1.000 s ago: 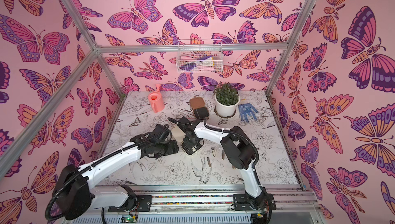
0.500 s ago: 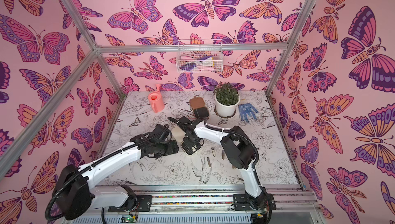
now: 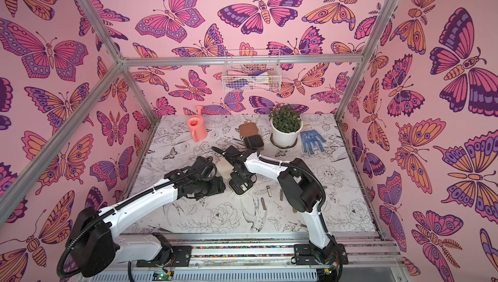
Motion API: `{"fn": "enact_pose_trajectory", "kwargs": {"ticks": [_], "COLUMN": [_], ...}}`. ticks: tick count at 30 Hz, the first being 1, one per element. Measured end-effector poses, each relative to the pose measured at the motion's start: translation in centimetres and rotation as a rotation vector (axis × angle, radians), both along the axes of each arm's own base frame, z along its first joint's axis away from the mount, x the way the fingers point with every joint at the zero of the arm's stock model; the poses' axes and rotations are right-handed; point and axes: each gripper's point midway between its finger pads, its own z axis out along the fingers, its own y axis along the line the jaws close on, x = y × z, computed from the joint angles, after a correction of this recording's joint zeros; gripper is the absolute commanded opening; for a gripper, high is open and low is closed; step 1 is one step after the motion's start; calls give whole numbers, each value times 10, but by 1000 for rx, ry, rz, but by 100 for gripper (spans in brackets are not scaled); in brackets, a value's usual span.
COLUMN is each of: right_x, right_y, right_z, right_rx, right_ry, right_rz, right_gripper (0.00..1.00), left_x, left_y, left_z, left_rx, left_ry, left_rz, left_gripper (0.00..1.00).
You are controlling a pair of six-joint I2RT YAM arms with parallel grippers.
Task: Organize nail clipper sets
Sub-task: Place the nail clipper in the storage box.
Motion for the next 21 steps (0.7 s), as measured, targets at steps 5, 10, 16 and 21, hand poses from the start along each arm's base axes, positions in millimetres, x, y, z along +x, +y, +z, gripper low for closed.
{"fn": "enact_pose_trajectory", "kwargs": {"ticks": [5, 10, 16, 21], "right_x": [0, -1, -1, -1], "right_y": [0, 0, 0, 0], "right_z": [-1, -3, -4, -4], "right_rx": [5, 10, 18, 19], "right_ry": [4, 2, -1, -2], "right_rz": [-6, -14, -25, -28], "right_gripper": [9, 9, 9, 9], "left_x": [0, 0, 1, 1], "left_y": [0, 0, 1, 1], "left_z": [0, 0, 0, 0], "left_rx": [0, 0, 0, 0], "left_ry": [0, 0, 0, 0], "left_rz": [0, 1, 5, 4], "left_gripper": [81, 81, 82, 82]}}
